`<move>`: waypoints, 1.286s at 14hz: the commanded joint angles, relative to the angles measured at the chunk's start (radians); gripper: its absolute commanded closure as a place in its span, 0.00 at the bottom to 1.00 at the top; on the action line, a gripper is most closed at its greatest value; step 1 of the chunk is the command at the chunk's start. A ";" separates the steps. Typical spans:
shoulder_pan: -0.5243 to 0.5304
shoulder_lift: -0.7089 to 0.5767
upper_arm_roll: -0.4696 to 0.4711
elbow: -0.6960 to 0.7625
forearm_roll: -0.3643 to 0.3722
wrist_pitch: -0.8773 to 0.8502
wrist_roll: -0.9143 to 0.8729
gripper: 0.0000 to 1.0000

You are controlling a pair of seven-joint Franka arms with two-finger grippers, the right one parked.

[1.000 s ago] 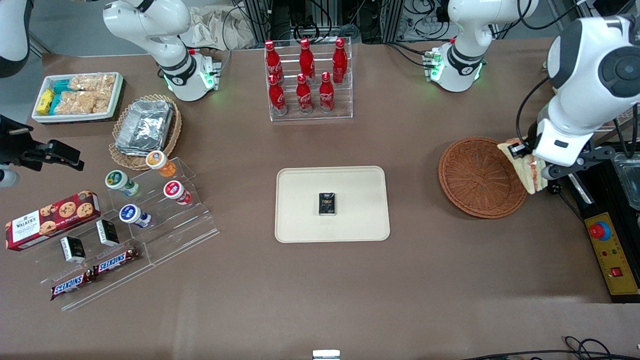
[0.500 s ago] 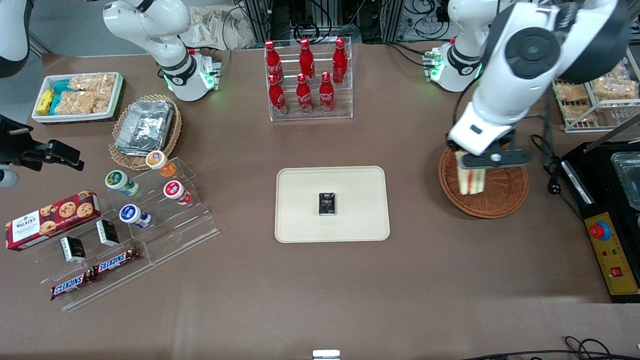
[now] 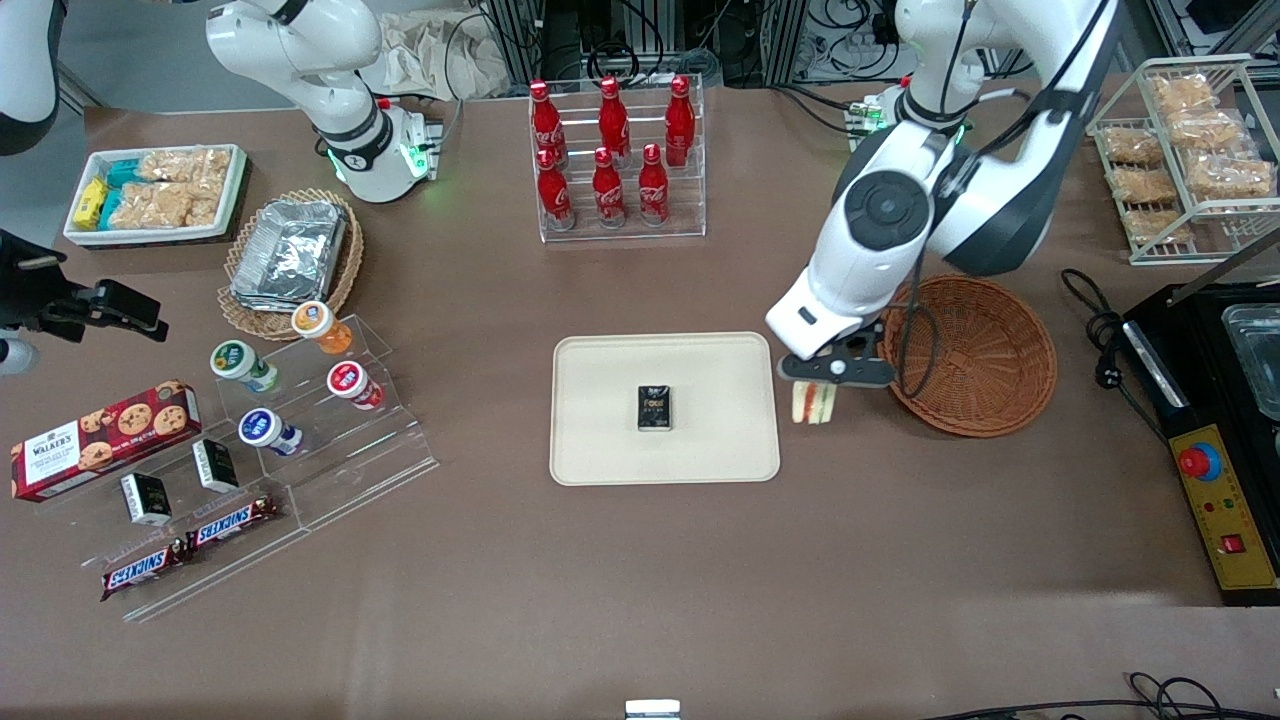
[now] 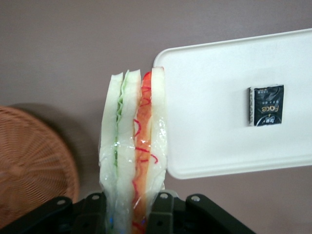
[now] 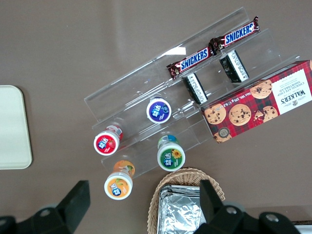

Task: Place sandwich from basket to tray
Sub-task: 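Carry the sandwich to the white tray beside the black packet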

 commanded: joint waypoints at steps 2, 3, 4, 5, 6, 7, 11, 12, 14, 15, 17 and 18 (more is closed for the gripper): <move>-0.047 0.122 -0.001 -0.009 0.116 0.117 -0.130 1.00; -0.052 0.160 -0.001 -0.009 0.157 0.150 -0.171 1.00; -0.060 0.194 -0.001 -0.007 0.191 0.181 -0.205 1.00; -0.071 0.219 -0.001 -0.006 0.222 0.203 -0.234 1.00; -0.074 0.239 -0.001 -0.004 0.242 0.206 -0.252 1.00; -0.075 0.253 -0.001 -0.004 0.257 0.208 -0.256 1.00; -0.109 0.303 0.005 0.005 0.276 0.264 -0.285 1.00; -0.109 0.311 0.003 0.008 0.300 0.266 -0.305 1.00; -0.112 0.342 0.003 0.026 0.331 0.269 -0.322 1.00; -0.121 0.358 0.003 0.040 0.333 0.269 -0.322 1.00; -0.129 0.377 0.005 0.042 0.349 0.284 -0.322 1.00; -0.129 0.382 0.005 0.042 0.352 0.286 -0.322 0.88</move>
